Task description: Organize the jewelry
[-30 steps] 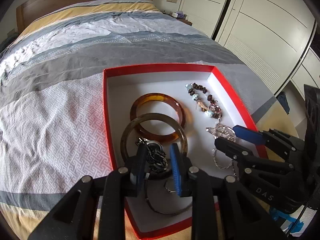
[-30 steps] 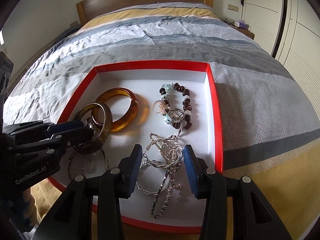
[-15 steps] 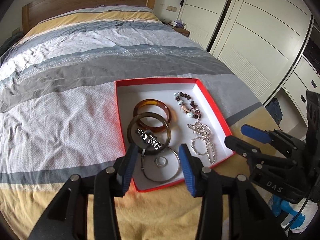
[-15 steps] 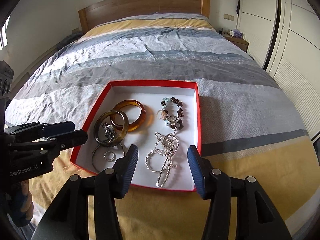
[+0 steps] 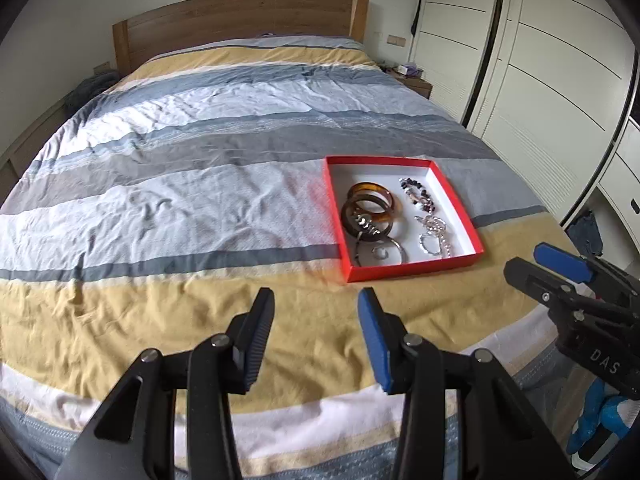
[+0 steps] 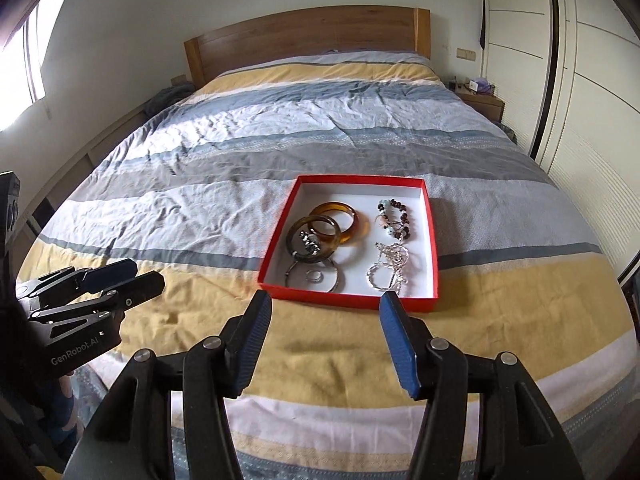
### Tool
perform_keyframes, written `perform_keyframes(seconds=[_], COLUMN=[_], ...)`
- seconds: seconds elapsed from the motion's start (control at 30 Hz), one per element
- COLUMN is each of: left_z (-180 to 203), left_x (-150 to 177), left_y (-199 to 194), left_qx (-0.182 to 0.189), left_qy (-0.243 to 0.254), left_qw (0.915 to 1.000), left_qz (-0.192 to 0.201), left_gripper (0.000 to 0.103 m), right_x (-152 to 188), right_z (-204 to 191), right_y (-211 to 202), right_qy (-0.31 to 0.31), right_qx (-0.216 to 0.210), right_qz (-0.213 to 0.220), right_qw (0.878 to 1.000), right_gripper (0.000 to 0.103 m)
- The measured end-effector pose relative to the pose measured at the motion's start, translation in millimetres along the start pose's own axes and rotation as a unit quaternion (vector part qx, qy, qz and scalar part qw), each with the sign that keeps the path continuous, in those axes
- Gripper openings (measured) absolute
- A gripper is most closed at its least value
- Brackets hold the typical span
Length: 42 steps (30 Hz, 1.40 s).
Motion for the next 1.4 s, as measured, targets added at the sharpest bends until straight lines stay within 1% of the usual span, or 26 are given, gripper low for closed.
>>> perform_keyframes(seconds=[0.1, 0.3, 0.47, 0.6, 0.97, 1.4], left_z=[-14, -33, -48, -57, -66, -71], left_x=[12, 31, 46, 56, 77, 90], left_y=[-29, -82, -112, -128, -146, -144], left_qx=[-0.027, -0.063, -0.07, -0.072, -0.076, -0.077], left_qy=[-0.003, -0.006, -0.018, -0.023, -0.027, -0.029], left_qw=[0.9995, 0.9958, 0.9932, 0.9918, 0.9899, 0.9906], left_qz=[0.017, 0.065, 0.091, 0.103, 0.116, 0.11], left_gripper=[0.042, 0.043, 0.043, 0.043, 0.043, 0.043], right_x=[10, 26, 36, 43, 59, 73], right_z=[-20, -53, -71, -79, -83, -73], right_y=[-21, -51, -68, -77, -87, -81], right_qy=[-0.011, -0.032, -0.043, -0.048, -0.052, -0.038], right_qx=[-0.008, -0.013, -0.011, -0.01, -0.008, -0.004], right_qz=[0.008, 0.019, 0.026, 0.027, 0.025, 0.014], right_qw=[1.0, 0.999, 0.999, 0.998, 0.998, 0.999], right_gripper=[0.056, 0.056, 0.057, 0.058, 0.059, 0.059])
Point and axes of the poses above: each gripper's, at about its wrist camera, not at the fingertips, and y roughly the way its jaws point, z to its right, x to its underside, the point moved 7 cm from there along y, roughly the way its jaws point, and after that the axes turned 4 degrees about -z, right-handed, at the moved point
